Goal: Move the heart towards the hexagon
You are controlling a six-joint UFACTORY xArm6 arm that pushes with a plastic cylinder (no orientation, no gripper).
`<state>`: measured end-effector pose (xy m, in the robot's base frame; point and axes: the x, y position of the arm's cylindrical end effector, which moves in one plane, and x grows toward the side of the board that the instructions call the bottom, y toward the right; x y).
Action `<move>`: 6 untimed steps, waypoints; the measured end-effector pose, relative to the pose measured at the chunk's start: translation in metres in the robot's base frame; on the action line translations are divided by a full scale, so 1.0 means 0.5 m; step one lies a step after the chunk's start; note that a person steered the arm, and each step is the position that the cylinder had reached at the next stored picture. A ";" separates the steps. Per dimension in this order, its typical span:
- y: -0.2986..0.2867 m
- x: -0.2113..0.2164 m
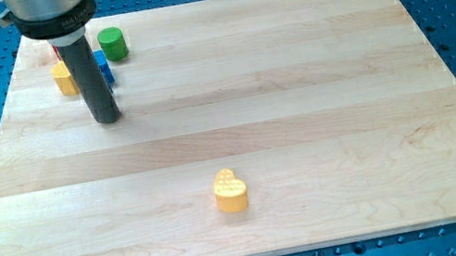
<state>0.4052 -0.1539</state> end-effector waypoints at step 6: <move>0.110 -0.017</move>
<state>0.3965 -0.0991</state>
